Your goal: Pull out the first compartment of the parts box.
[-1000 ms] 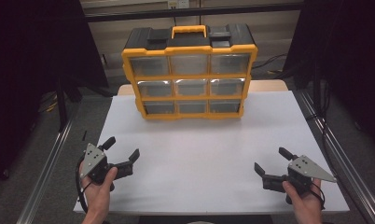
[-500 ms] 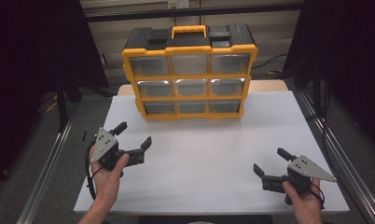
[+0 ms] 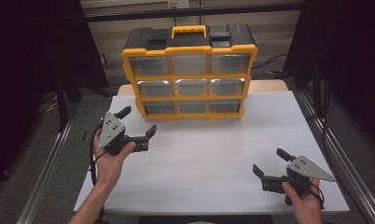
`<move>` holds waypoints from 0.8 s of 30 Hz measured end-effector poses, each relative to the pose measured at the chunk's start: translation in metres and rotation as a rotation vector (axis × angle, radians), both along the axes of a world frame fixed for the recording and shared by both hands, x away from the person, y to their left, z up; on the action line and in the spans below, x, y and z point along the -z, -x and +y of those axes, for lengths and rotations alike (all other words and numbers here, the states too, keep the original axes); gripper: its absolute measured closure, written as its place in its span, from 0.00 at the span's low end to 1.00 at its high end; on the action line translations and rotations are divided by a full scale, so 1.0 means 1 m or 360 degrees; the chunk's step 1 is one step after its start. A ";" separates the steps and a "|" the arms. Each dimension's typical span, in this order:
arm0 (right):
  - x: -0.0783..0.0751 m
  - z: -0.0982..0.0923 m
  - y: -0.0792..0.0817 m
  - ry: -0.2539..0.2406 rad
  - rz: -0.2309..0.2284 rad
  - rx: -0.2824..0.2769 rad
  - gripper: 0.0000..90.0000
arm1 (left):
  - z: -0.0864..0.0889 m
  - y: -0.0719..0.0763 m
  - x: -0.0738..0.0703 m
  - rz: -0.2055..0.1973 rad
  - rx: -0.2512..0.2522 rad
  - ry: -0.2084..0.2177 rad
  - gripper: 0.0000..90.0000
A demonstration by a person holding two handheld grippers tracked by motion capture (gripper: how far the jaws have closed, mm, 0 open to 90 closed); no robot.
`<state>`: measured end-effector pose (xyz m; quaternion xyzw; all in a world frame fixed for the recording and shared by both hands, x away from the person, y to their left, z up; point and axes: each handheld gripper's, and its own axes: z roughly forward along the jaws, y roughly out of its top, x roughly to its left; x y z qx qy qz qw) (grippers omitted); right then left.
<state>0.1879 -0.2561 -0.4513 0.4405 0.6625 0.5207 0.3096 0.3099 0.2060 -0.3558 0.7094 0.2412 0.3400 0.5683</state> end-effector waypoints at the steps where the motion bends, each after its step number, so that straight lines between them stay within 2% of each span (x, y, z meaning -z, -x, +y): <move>1: 0.000 0.000 0.000 0.0004 -0.0004 -0.0008 0.00 | 0.002 -0.002 -0.001 -0.0011 0.0016 -0.0037 0.02; 2: 0.000 0.001 0.000 -0.0001 -0.0006 -0.0005 0.00 | 0.003 -0.004 -0.001 -0.0034 -0.0027 -0.0046 0.02; 4: 0.000 0.000 0.001 -0.0002 -0.0006 -0.0004 0.00 | 0.004 -0.007 -0.003 -0.0048 -0.0034 -0.0097 0.02; 5: 0.000 0.000 0.001 -0.0006 -0.0002 -0.0004 0.00 | 0.004 -0.007 -0.003 -0.0048 -0.0034 -0.0097 0.02; 6: 0.000 -0.001 0.001 -0.0003 -0.0006 -0.0001 0.00 | 0.005 -0.010 -0.007 -0.0104 -0.0055 -0.0170 0.02; 7: 0.000 -0.001 0.000 -0.0008 -0.0008 0.0004 0.00 | 0.005 -0.010 -0.007 -0.0104 -0.0055 -0.0170 0.02; 8: 0.000 -0.001 0.000 -0.0006 -0.0010 0.0002 0.00 | 0.006 -0.012 -0.012 -0.0147 -0.0093 -0.0192 0.02; 9: 0.000 -0.001 0.000 -0.0007 -0.0002 0.0002 0.00 | 0.006 -0.013 -0.014 -0.0143 -0.0103 -0.0174 0.02; 11: 0.000 -0.001 0.000 -0.0010 -0.0011 0.0006 0.00 | 0.006 -0.015 -0.020 -0.0188 -0.0117 -0.0209 0.02; 12: 0.000 -0.001 0.000 -0.0010 -0.0011 0.0006 0.00 | 0.006 -0.015 -0.020 -0.0188 -0.0117 -0.0209 0.02; 13: -0.001 0.000 0.001 -0.0018 -0.0020 0.0007 0.00 | 0.004 -0.018 -0.024 -0.0254 -0.0129 -0.0254 0.01; 15: -0.001 0.000 0.002 -0.0019 -0.0016 -0.0002 0.00 | 0.003 -0.019 -0.026 -0.0274 -0.0130 -0.0272 0.01; 16: -0.002 0.000 0.002 -0.0019 -0.0019 -0.0004 0.00 | 0.002 -0.020 -0.027 -0.0299 -0.0149 -0.0296 0.02; 18: -0.002 0.000 0.002 -0.0026 -0.0028 0.0006 0.00 | 0.000 -0.022 -0.030 -0.0324 -0.0137 -0.0337 0.04; 19: -0.002 -0.001 0.003 -0.0030 -0.0028 0.0004 0.00 | -0.002 -0.025 -0.030 -0.0398 -0.0143 -0.0405 0.05; 20: -0.002 -0.001 0.003 -0.0030 -0.0032 0.0007 0.00 | -0.003 -0.027 -0.029 -0.0423 -0.0159 -0.0445 0.05; 24: -0.002 -0.002 0.003 -0.0023 -0.0030 -0.0004 0.00 | -0.006 -0.031 -0.028 -0.0451 -0.0182 -0.0489 0.04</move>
